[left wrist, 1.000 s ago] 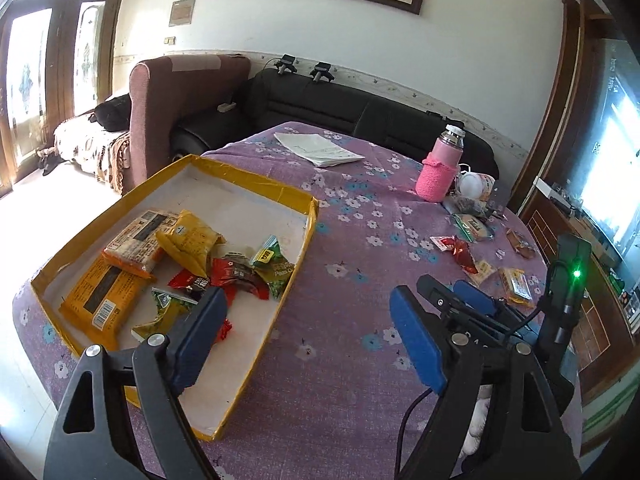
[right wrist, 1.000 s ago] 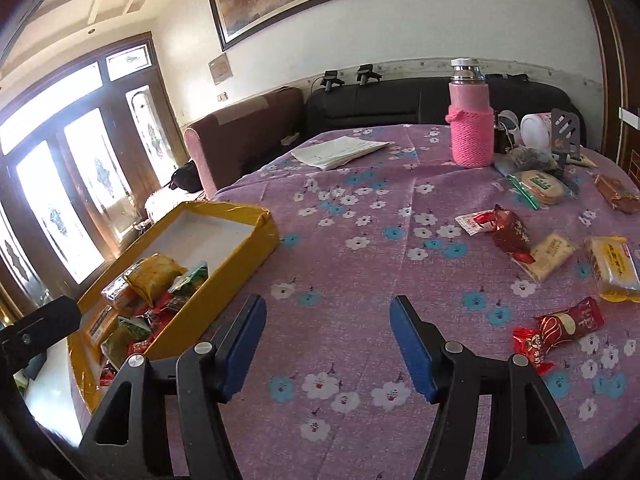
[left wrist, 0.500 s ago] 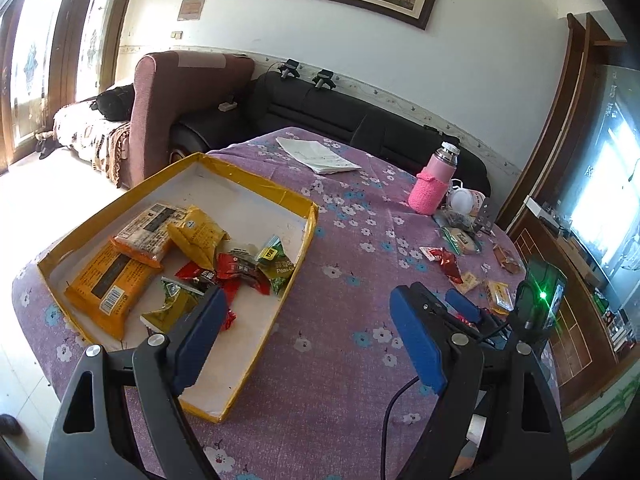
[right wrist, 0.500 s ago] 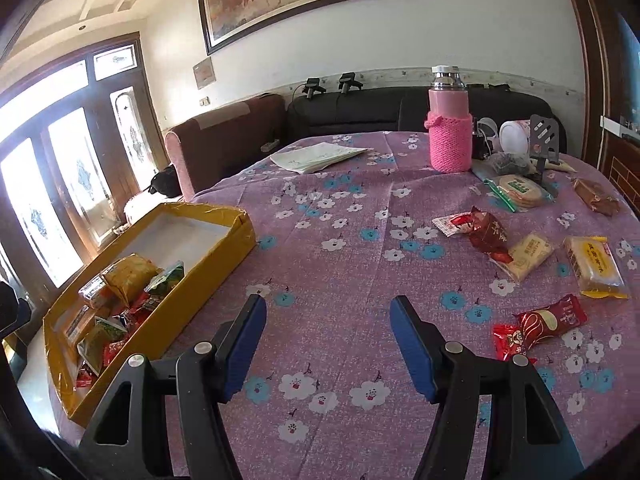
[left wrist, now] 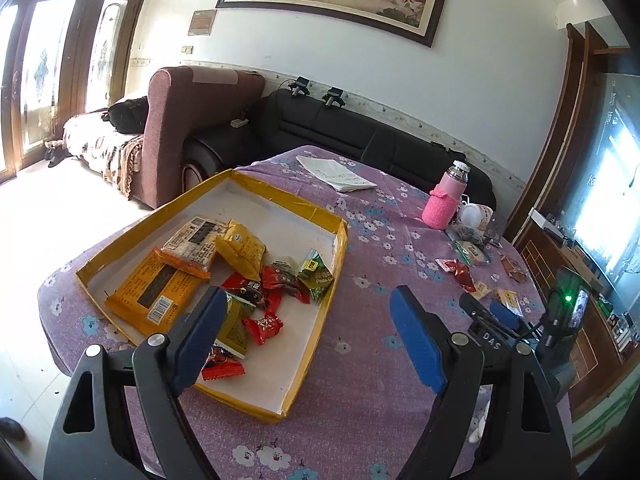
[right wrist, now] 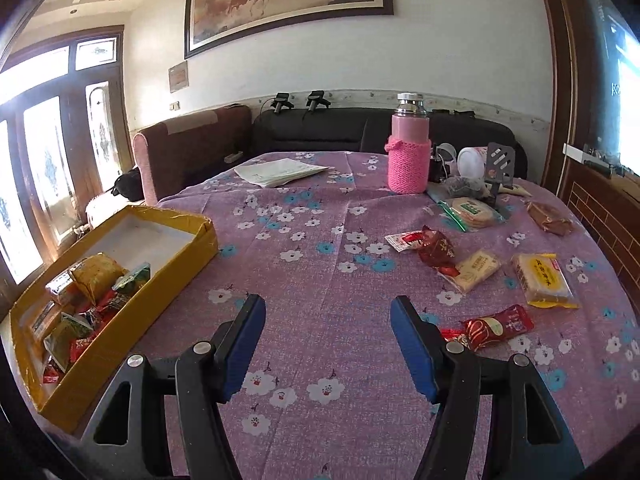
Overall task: Organize snacks
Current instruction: 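Withdraw both open grippers from the tray toward the loose table snacks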
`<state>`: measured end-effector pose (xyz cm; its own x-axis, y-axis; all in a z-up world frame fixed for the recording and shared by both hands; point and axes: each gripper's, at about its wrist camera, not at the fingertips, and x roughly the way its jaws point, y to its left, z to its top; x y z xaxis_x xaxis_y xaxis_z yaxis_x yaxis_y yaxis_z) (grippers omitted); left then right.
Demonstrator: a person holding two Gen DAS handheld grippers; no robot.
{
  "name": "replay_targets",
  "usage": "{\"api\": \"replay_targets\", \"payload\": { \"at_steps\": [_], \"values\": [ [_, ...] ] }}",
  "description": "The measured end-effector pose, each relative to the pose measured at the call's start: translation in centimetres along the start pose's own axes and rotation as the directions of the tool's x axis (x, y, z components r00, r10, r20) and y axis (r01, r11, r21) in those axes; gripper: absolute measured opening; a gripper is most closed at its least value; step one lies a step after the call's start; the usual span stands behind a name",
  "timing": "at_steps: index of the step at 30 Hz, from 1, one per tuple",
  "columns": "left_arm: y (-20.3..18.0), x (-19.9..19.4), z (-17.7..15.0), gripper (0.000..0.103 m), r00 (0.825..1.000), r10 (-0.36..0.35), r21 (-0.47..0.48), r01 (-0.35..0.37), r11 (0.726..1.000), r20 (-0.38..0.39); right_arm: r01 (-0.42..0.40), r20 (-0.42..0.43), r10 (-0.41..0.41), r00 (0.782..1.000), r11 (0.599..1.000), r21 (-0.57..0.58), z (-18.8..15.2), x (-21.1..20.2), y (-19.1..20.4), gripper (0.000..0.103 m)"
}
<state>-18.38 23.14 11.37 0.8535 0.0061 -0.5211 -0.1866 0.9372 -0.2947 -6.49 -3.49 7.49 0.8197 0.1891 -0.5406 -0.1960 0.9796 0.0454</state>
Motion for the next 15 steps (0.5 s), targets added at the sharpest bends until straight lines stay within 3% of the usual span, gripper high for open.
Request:
{"api": "replay_targets", "payload": {
  "at_steps": [8, 15],
  "values": [
    [0.0, 1.4, -0.6, 0.084, 0.998, -0.024, 0.005, 0.024, 1.0, -0.05, 0.075, -0.017, -0.074, 0.997, 0.994, 0.083, 0.1, -2.4, -5.0, 0.073],
    [-0.1, 0.4, -0.4, 0.084, 1.0, 0.016, 0.002, -0.016, 1.0, -0.006, 0.026, -0.032, -0.021, 0.999, 0.99, 0.139, 0.1, -1.7, -6.1, 0.073]
  ]
}}
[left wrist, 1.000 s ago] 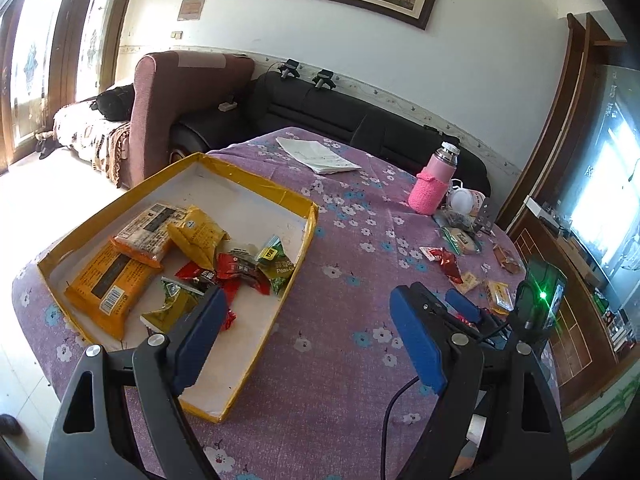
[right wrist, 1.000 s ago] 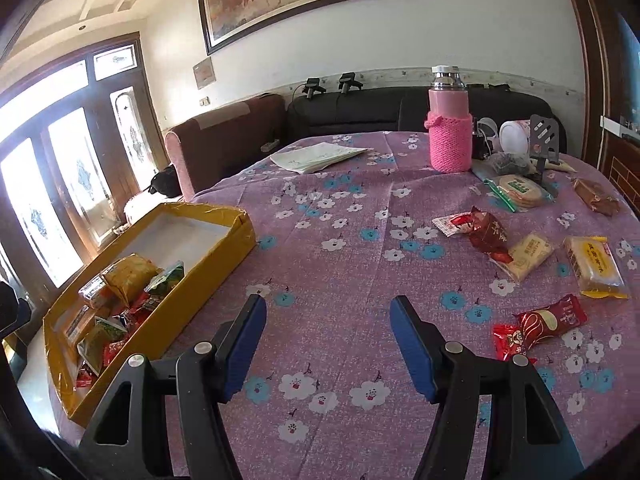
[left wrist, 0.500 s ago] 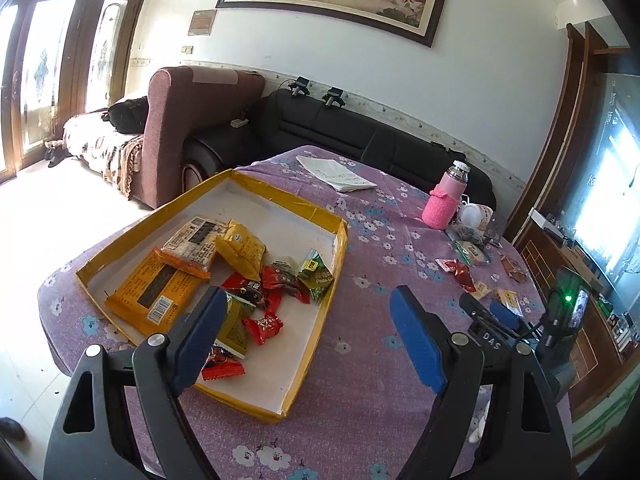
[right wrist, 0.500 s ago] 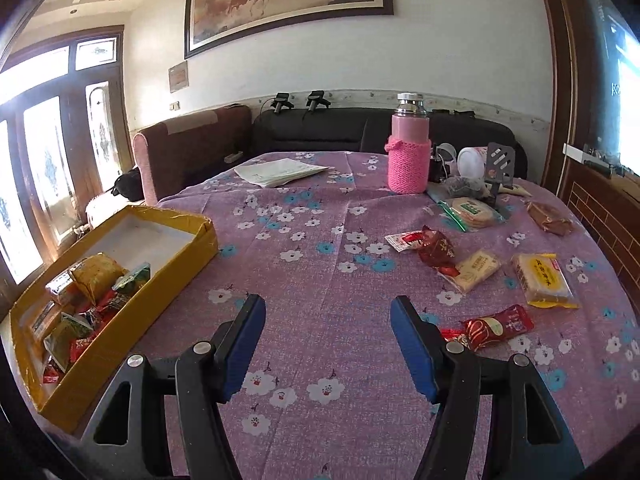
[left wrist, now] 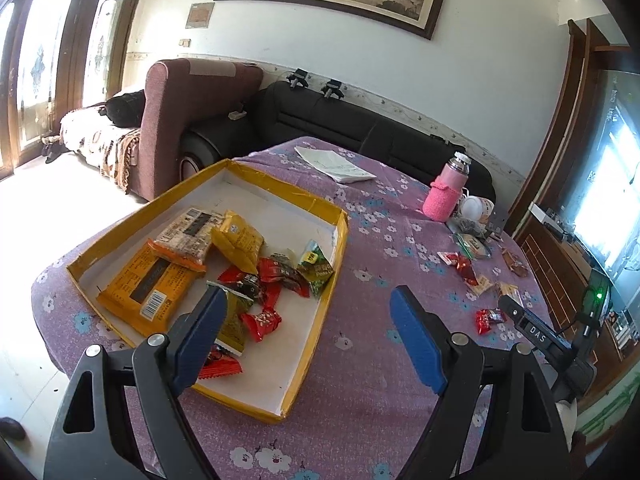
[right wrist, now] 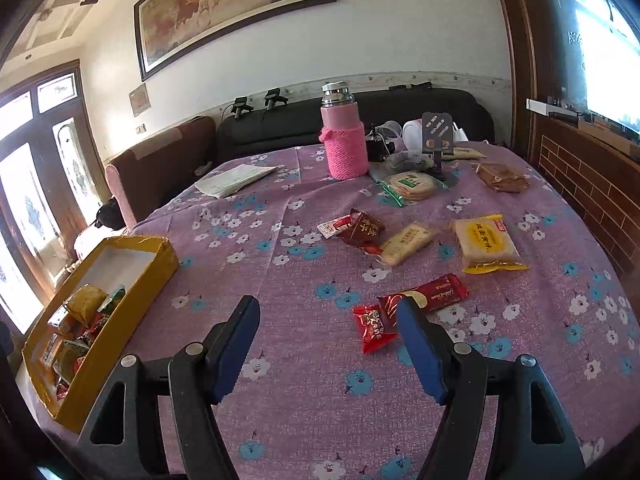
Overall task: Organize snacks
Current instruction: 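Withdraw both open grippers from the tray toward the loose table snacks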
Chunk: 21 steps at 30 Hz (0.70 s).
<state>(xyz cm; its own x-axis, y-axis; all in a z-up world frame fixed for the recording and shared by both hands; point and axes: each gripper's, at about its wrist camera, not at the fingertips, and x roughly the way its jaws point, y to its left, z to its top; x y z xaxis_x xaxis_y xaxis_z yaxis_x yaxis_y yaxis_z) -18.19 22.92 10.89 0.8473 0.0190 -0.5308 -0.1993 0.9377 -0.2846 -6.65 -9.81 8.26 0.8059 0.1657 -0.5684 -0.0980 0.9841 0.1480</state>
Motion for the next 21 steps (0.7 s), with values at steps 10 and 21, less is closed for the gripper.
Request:
{"api": "replay_targets", "payload": {
  "at_steps": [10, 21],
  "values": [
    [2.5, -2.6, 2.6, 0.084, 0.98, 0.171, -0.151, -0.154, 0.976, 0.104, -0.145, -0.026, 0.145, 0.989, 0.989, -0.006, 0.1, 0.5, 0.7, 0.073],
    [-8.2, 5.9, -3.5, 0.084, 0.961, -0.112, 0.089, 0.138, 0.986, -0.254, -0.034, -0.036, 0.039, 0.999, 0.989, 0.142, 3.7, 0.0, -8.5, 0.076]
  ]
}}
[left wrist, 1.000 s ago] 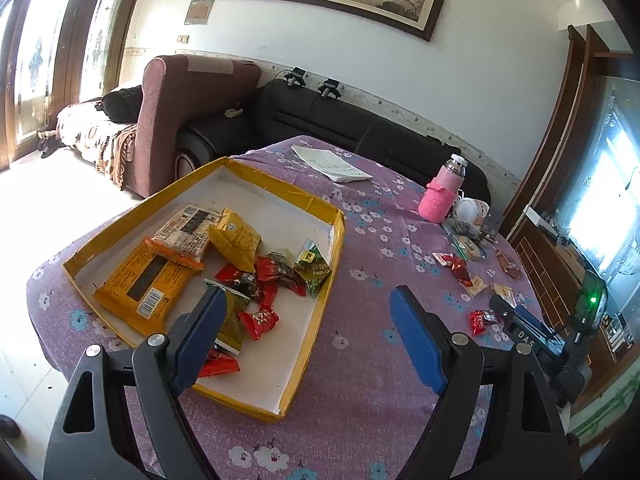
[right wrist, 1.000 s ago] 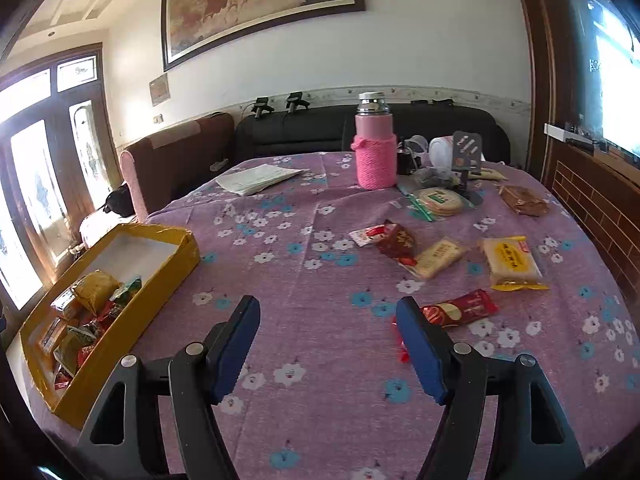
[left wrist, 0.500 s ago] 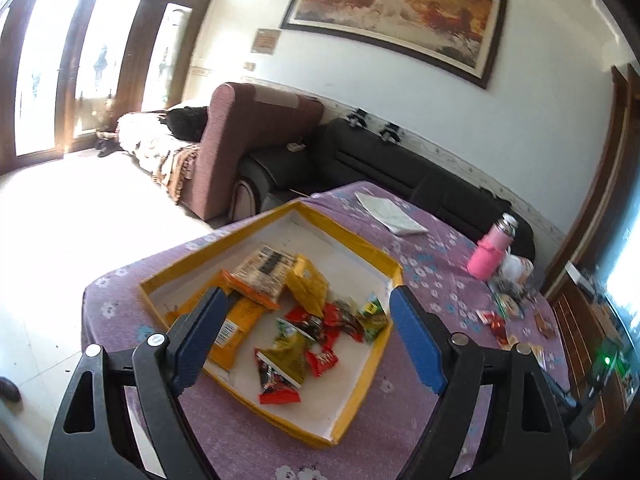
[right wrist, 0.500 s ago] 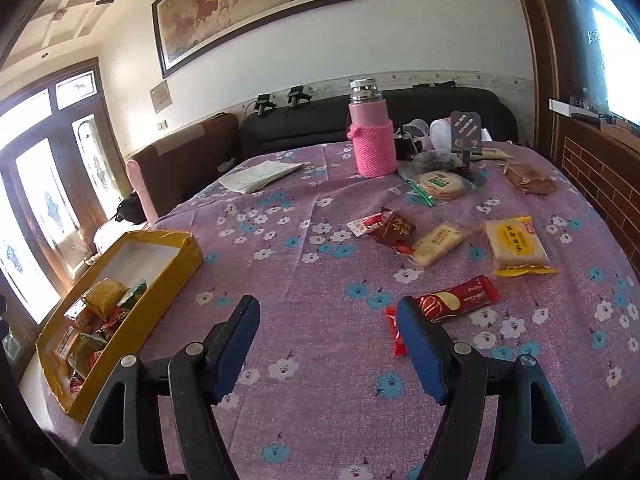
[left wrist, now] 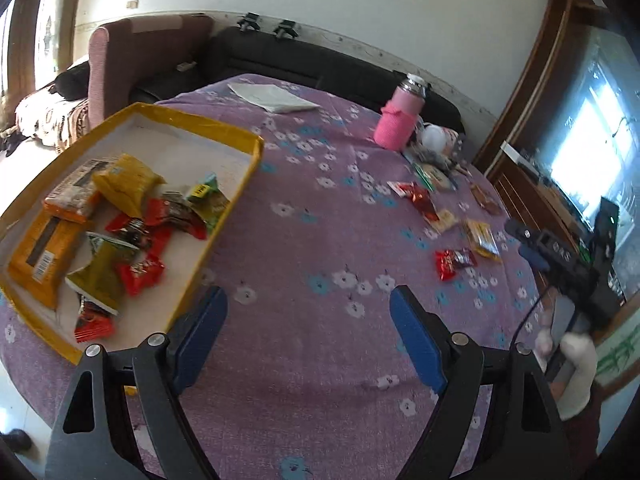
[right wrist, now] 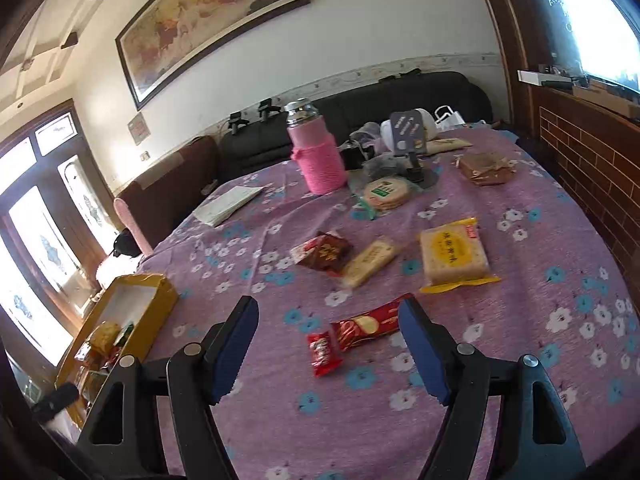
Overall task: Organize snacks
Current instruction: 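Grasp dark red candy with right gripper and drop it before left gripper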
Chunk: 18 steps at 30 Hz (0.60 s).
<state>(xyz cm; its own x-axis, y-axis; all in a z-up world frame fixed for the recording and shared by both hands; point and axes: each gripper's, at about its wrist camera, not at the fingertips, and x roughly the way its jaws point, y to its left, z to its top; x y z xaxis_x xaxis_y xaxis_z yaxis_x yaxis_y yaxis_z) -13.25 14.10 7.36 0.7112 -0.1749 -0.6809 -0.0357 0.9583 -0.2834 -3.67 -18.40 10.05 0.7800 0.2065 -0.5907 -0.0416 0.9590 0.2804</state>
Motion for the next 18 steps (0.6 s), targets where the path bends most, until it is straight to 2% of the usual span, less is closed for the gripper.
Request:
{"api": "replay_targets", "payload": {
  "at_steps": [2, 6, 10, 13, 15, 18],
  "values": [
    [-0.5, 0.4, -0.2, 0.084, 1.0, -0.004, 0.024, 0.005, 1.0, -0.013, -0.017, -0.055, 0.018, 0.998, 1.0, 0.006, 1.1, 2.4, -0.3, 0.076],
    [0.1, 0.6, 0.4, 0.084, 1.0, -0.002, 0.014, 0.002, 1.0, -0.02, -0.048, -0.152, 0.053, 0.987, 0.998, 0.039, 3.0, 8.2, 0.9, 0.075],
    [1.3, 0.8, 0.6, 0.084, 1.0, 0.0, -0.011, 0.0, 1.0, -0.024, 0.033, -0.225, -0.037, 0.974, 0.999, -0.024, 5.5, 14.2, 3.1, 0.074],
    [2.0, 1.0, 0.6, 0.084, 1.0, 0.002, -0.015, -0.002, 1.0, -0.02, 0.107, -0.278, -0.121, 0.953, 0.992, -0.066, 5.9, 18.0, 4.0, 0.064],
    [2.3, 1.3, 0.6, 0.084, 1.0, 0.001, -0.02, -0.001, 1.0, -0.025, 0.133, -0.343, -0.153, 0.927, 0.988, -0.08, 5.3, 20.0, 4.0, 0.031],
    [2.7, 1.6, 0.5, 0.084, 1.0, -0.003, -0.025, 0.003, 1.0, -0.029, 0.111, -0.353, -0.129, 0.927, 0.991, -0.07, 4.2, 19.6, 4.4, 0.031]
  ]
}}
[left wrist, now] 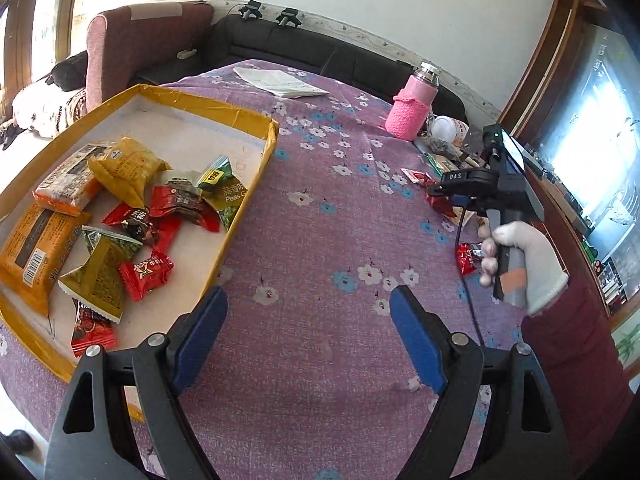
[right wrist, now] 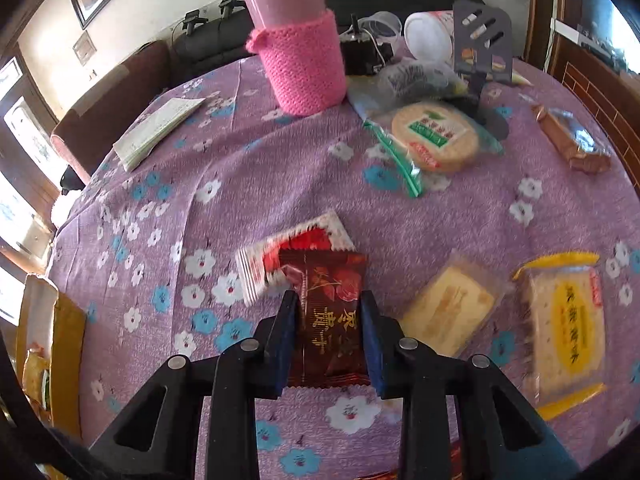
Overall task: Organize snacks
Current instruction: 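Grasp dark red candy with right gripper and drop it before left gripper, then grasp dark red candy with left gripper while right gripper grasps small red candy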
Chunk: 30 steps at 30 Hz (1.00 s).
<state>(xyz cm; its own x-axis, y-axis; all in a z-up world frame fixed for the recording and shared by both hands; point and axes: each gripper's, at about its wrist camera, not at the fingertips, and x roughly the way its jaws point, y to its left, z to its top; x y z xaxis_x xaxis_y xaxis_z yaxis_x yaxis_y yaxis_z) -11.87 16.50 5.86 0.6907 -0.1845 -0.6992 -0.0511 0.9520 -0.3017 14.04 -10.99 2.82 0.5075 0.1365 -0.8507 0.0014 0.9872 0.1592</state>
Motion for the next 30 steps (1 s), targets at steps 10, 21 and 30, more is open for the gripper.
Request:
{"api": "replay_targets", "payload": {
  "at_steps": [10, 21, 30],
  "values": [
    [-0.6, 0.1, -0.3, 0.084, 0.999, -0.036, 0.007, 0.036, 0.999, -0.024, -0.473, -0.2, 0.465, 0.863, 0.881, 0.009, -9.4, -6.2, 2.9, 0.032],
    [-2.5, 1.0, -1.1, 0.084, 0.987, -0.126, 0.016, 0.129, 0.992, -0.102, -0.222, 0.013, 0.222, 0.975, 0.966, 0.133, -10.5, -8.9, -7.2, 0.064],
    [-2.7, 1.3, -0.7, 0.084, 0.992, -0.082, 0.025, 0.084, 0.996, -0.095, -0.135, 0.015, 0.135, 0.991, 0.985, 0.104, -10.5, -5.7, -3.1, 0.064]
  ]
}}
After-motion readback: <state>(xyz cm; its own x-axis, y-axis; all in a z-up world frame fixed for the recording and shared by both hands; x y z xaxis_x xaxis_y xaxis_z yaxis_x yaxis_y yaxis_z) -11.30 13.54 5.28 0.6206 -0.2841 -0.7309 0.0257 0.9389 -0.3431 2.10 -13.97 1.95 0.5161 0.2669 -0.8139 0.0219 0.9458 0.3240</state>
